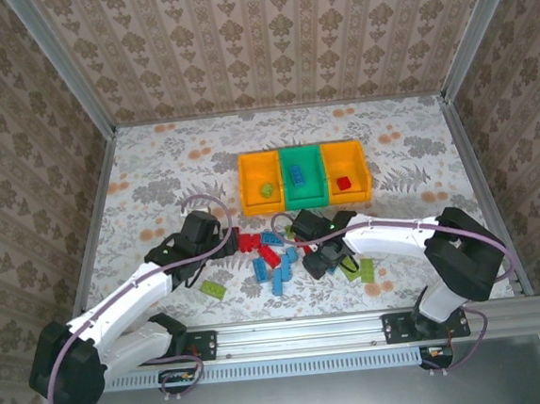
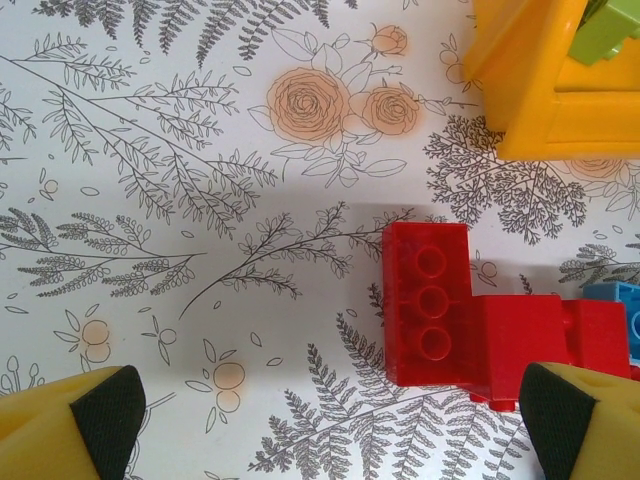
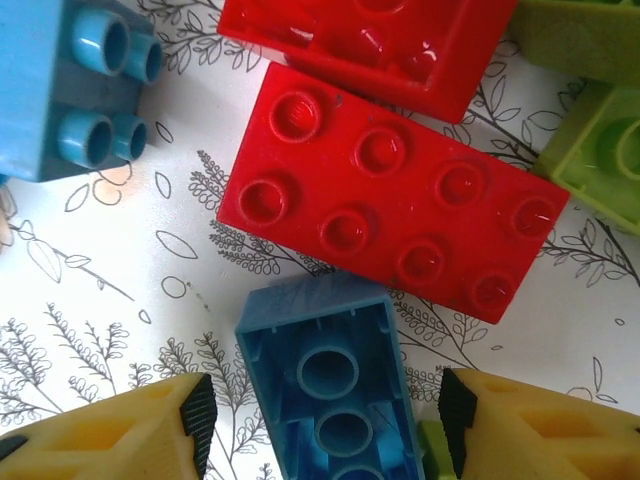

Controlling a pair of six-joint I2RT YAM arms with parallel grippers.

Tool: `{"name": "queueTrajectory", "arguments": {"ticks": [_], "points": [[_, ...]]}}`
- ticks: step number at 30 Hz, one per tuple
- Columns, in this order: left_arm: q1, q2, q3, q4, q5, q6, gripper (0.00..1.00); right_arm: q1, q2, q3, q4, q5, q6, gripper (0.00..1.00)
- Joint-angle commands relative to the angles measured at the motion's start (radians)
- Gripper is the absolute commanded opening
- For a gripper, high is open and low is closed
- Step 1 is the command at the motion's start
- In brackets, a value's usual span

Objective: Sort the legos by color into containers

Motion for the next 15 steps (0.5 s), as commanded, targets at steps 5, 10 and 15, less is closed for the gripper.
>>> {"name": "queueTrajectory", "arguments": {"ticks": [5, 10, 15], "points": [[-0.013, -0.039, -0.006, -0.033, -0.034, 0.023, 1.00, 0.011, 0.060, 0.042, -0.016, 0.012, 0.023, 0.53], [-0.016, -0.061, -0.005, -0.045, -0.044, 0.029, 1.00, 0.017, 0.044, 0.043, -0.021, 0.028, 0.027, 0.36], [-0.017, -0.077, -0.008, -0.047, -0.047, 0.033, 1.00, 0.015, -0.047, 0.042, -0.007, 0.013, 0.025, 0.27]]}}
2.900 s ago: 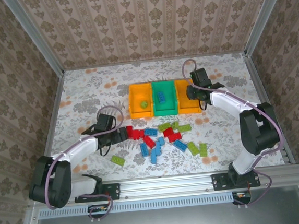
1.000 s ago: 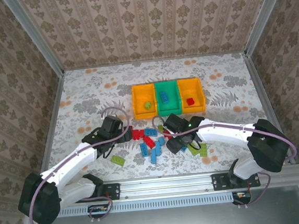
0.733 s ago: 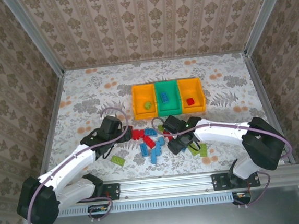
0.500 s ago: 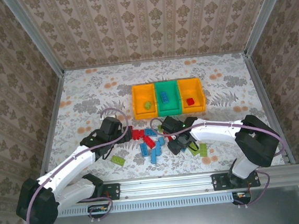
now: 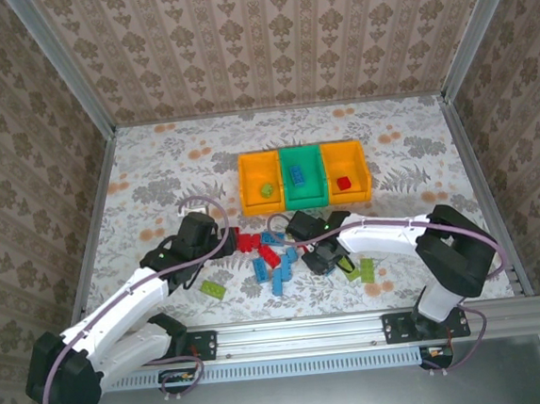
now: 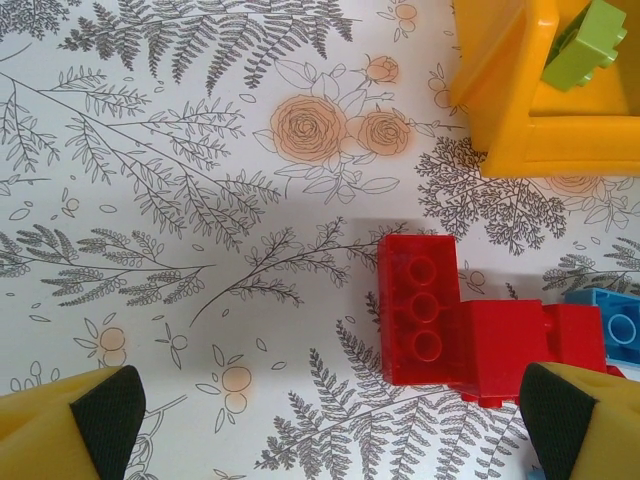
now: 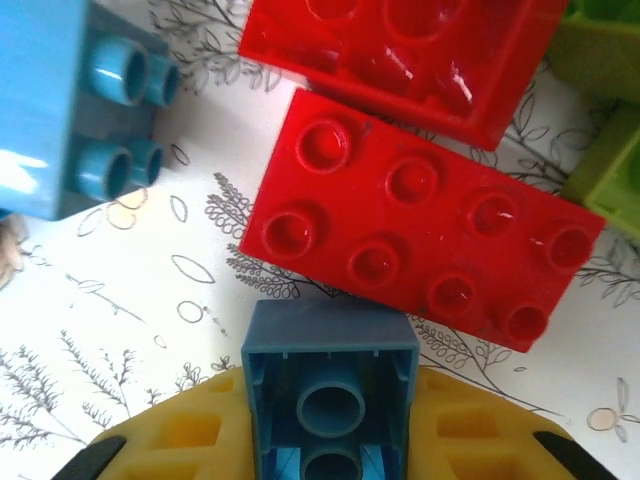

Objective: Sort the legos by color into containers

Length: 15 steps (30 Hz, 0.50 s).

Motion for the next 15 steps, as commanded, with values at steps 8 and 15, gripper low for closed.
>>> {"name": "queueTrajectory", "arguments": {"ticks": [8, 15], "points": [[-0.017, -0.036, -0.003, -0.018, 0.009, 0.038, 1.00, -0.159, -0.187, 0.053, 0.147, -0.208, 0.009, 0.26], [-0.110, -0.076, -0.023, 0.008, 0.078, 0.087, 1.00, -0.363, -0.085, 0.221, 0.223, -0.304, 0.103, 0.25]]}}
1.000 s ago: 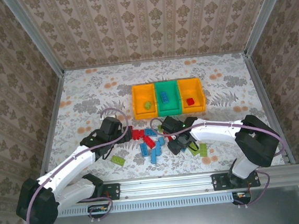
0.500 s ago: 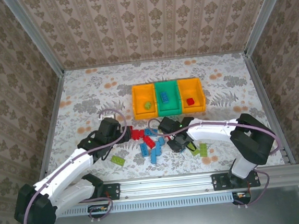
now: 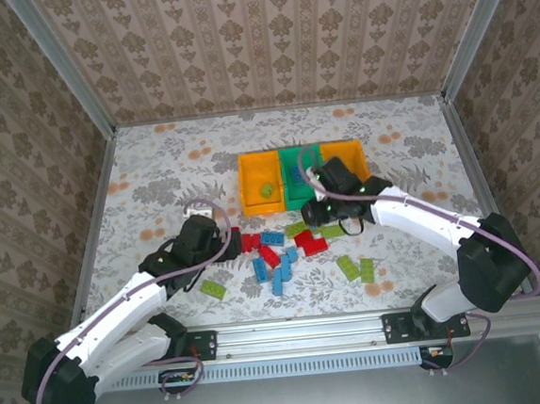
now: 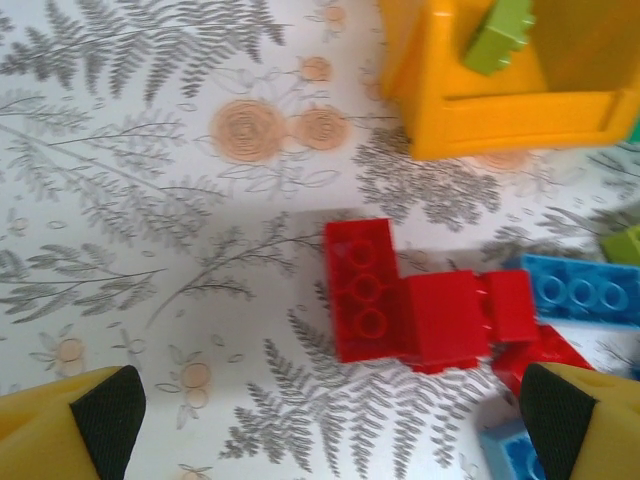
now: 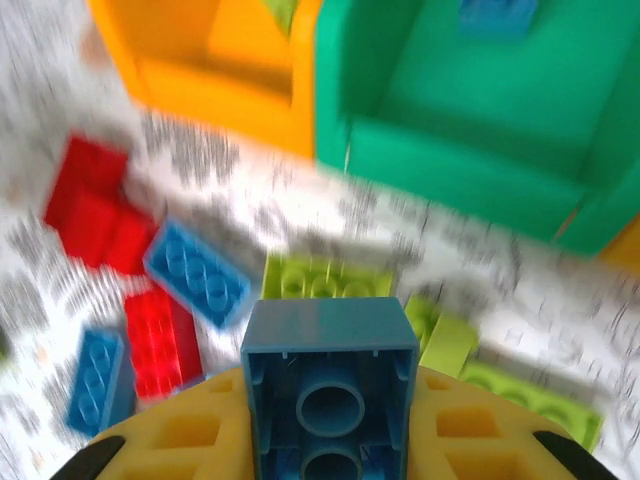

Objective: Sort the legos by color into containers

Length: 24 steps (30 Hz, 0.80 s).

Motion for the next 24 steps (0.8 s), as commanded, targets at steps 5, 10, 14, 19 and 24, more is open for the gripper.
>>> {"name": "queueTrajectory", "arguments": {"ticks": [5, 10, 14, 19, 24], "points": [[-0.156, -0.060, -0.033, -0.008, 0.031, 0.024, 1.00, -0.092, 0.219, 0.282, -0.008, -0.003, 0.079, 0.26], [-0.281, -0.056, -0.065, 0.033, 0.012, -0.054, 1.00, -0.121, 0.406, 0.449, -0.078, 0.058, 0.106, 0.27], [-0.372, -0.015, -0.056, 0.029, -0.032, -0.107, 1.00, -0.132, 0.486, 0.506, -0.081, 0.104, 0.118, 0.27], [-0.466, 0.053, -0.026, -0.018, -0.059, -0.216, 0.98, -0.132, 0.542, 0.554, -0.085, 0.115, 0.113, 0.33], [-0.539, 0.096, -0.009, -0.060, -0.060, -0.350, 0.94, -0.132, 0.566, 0.558, -0.085, 0.114, 0.109, 0.38]]}}
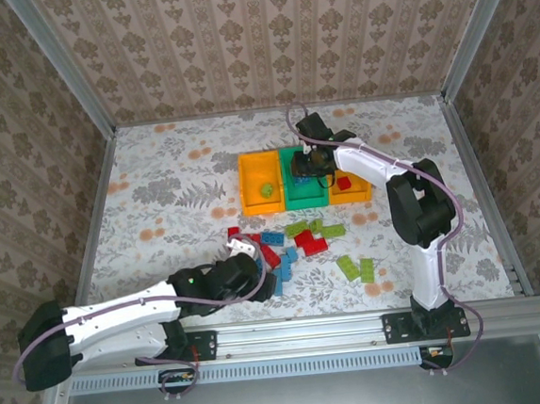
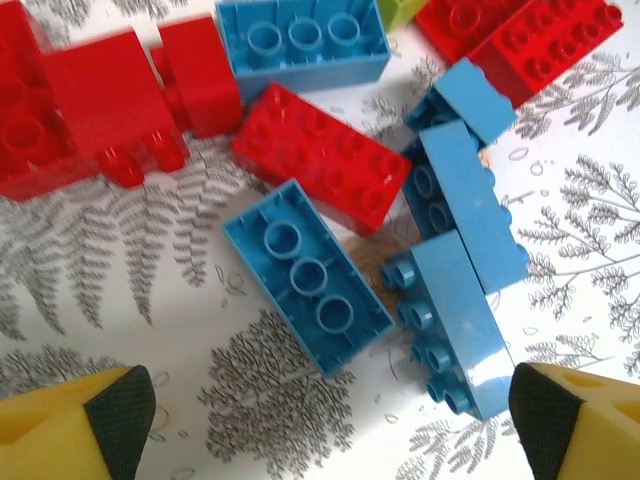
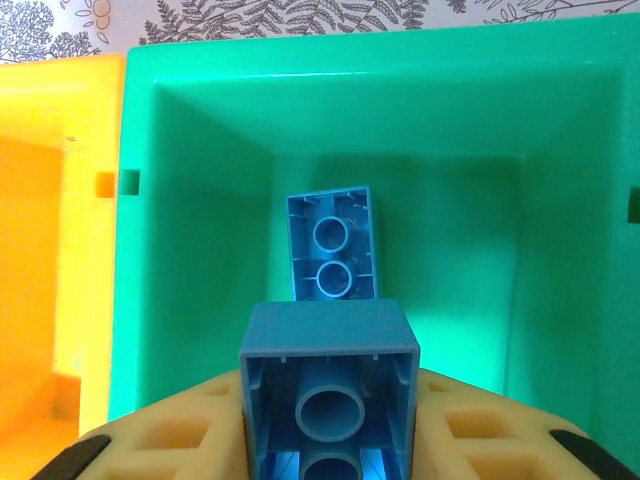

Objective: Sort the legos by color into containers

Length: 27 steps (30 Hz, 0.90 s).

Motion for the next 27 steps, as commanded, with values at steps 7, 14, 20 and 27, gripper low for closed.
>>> {"name": "queueTrajectory", "arguments": {"ticks": [7, 14, 20, 27], "points": [[-0.070, 0.101, 0.069, -0.040, 0.045, -0.263, 0.89, 0.000, 0.030, 0.032, -0.027, 0.040, -0.011, 0.41], [-0.081, 0.193, 0.138, -0.044, 0.066, -0.289, 0.87, -0.003, 0.032, 0.034, -0.026, 0.030, -0.008, 0.64], [-0.089, 0.277, 0.169, -0.035, 0.099, -0.312, 0.86, -0.003, -0.008, 0.015, 0.002, -0.014, 0.006, 0.70], [-0.092, 0.355, 0.182, -0.020, 0.128, -0.332, 0.74, -0.002, -0.095, -0.033, 0.046, -0.062, 0.023, 0.77]]}}
